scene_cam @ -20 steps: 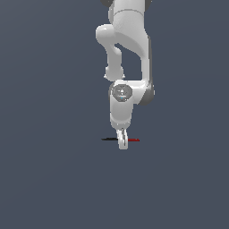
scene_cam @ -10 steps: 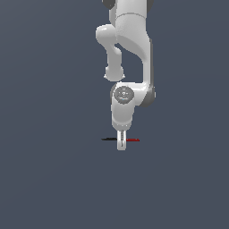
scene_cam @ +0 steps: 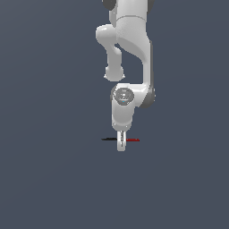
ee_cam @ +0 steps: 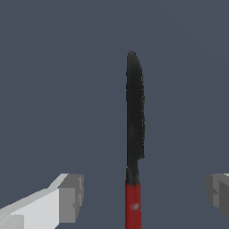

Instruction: Pick up the object and move it to a goal position.

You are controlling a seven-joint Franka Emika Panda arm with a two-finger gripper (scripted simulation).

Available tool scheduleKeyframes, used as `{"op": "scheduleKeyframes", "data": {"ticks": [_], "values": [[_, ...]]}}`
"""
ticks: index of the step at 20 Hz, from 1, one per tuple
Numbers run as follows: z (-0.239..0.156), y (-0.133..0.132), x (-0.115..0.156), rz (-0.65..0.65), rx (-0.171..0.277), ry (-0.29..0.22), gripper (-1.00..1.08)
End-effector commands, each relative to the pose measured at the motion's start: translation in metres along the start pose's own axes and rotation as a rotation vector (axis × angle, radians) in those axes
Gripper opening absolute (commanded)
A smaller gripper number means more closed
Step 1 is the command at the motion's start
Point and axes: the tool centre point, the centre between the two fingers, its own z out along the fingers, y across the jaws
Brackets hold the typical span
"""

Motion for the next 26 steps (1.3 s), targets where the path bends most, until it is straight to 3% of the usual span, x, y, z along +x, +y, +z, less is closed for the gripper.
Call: {"op": "scheduleKeyframes", "data": {"ticks": [1, 12, 13, 26], "values": [[0.008, 0.001, 0.000, 0.001, -0.001, 0.000, 1.00], [0.045, 0.000, 0.000, 0.004, -0.001, 0.000, 1.00], [0.045, 0.000, 0.000, 0.004, -0.001, 0.000, -1.00], [0.041, 0.000, -0.001, 0.004, 0.001, 0.000, -1.00]]}}
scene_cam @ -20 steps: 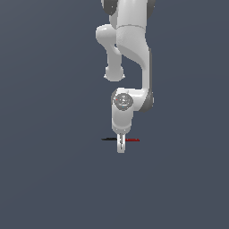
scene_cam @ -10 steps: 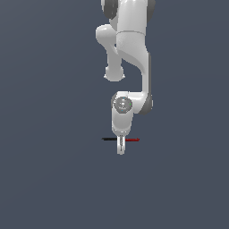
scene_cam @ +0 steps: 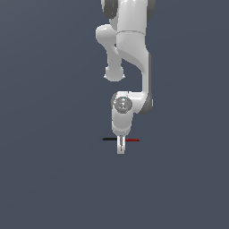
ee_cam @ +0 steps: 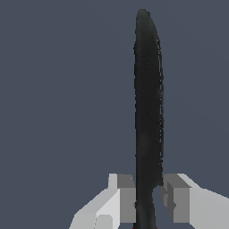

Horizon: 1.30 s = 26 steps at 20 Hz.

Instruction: Pick up the object and move it to a goal position.

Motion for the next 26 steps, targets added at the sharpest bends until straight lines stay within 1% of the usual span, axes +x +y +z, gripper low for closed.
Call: {"op": "scheduleKeyframes", "data": {"ticks": [1, 7, 19, 22, 26], "values": [[-0.004, 0.000, -0.001, 0.000, 0.001, 0.000, -1.00], [-0.030, 0.000, -0.009, 0.000, 0.001, 0.000, -1.00], [-0.125, 0.000, -0.036, 0.001, -0.001, 0.001, -1.00], [-0.139, 0.000, -0.040, 0.001, -0.001, 0.001, -1.00], [-0.148, -0.002, -0.043, 0.000, 0.000, 0.001, -1.00]]}}
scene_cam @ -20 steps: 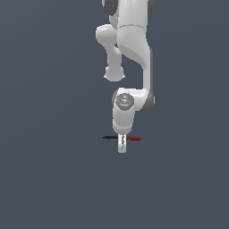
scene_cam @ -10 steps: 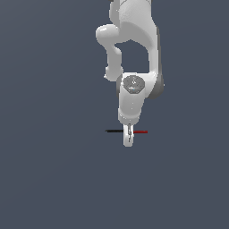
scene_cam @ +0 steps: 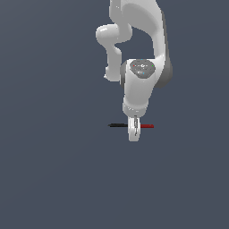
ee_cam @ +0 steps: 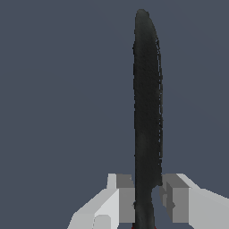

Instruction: Pick up the object and move it to a goal position.

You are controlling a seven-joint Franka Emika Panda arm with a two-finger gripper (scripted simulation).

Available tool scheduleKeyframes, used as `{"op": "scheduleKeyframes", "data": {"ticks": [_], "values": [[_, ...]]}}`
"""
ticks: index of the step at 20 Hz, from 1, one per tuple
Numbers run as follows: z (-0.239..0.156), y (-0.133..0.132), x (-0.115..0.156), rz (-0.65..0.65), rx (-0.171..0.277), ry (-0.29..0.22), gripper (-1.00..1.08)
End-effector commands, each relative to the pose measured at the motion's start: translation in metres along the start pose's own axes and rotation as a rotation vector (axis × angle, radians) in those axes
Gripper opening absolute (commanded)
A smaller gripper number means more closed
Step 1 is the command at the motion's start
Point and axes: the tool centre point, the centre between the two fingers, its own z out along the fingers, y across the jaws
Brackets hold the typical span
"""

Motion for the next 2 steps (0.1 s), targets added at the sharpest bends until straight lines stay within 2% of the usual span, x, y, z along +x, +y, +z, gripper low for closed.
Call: {"op": "scheduleKeyframes", "data": {"ticks": [1, 2], "values": [[-0.0037, -0.0003, -0.0011, 0.000, -0.001, 0.000, -1.00], [-0.0039, -0.0004, -0.0012, 0.000, -0.001, 0.000, -1.00]]}}
